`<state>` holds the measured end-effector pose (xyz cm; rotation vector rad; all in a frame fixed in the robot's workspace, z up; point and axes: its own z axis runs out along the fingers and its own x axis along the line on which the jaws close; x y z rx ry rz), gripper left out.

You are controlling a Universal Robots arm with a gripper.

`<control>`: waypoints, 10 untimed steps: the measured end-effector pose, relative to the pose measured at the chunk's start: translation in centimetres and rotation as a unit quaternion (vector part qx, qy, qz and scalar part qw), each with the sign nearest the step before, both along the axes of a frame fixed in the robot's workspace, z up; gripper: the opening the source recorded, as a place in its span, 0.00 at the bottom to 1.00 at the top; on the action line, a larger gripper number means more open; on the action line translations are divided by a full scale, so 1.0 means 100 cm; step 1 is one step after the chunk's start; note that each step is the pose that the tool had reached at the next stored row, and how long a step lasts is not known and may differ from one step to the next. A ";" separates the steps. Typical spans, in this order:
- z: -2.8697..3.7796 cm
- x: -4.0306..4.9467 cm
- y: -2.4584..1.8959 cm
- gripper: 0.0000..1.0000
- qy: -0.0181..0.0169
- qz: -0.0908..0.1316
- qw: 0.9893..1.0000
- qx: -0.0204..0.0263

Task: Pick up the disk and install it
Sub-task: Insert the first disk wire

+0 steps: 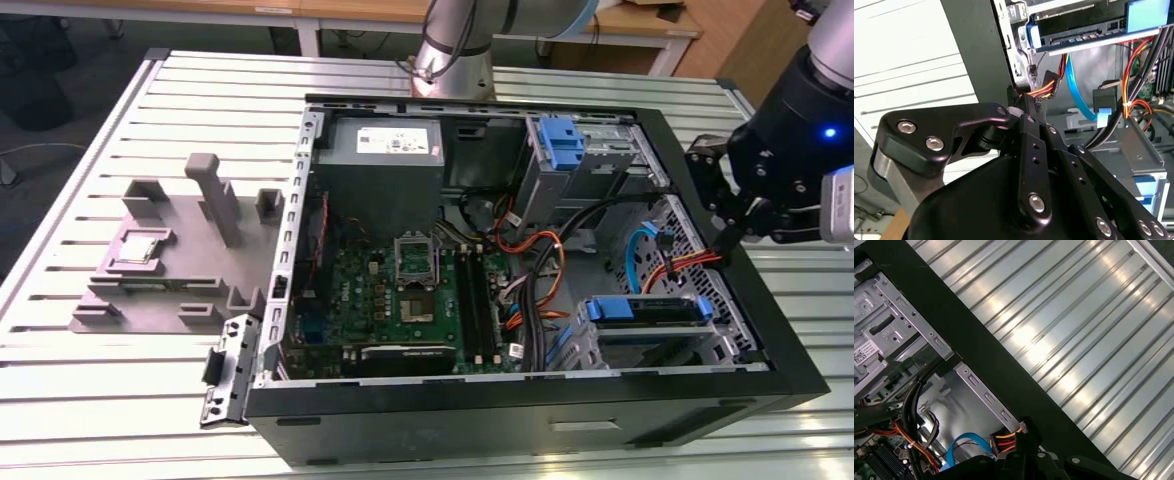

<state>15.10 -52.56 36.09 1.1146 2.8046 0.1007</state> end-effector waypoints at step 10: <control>0.0001 0.0000 0.0000 0.10 -0.005 0.064 0.998 0.000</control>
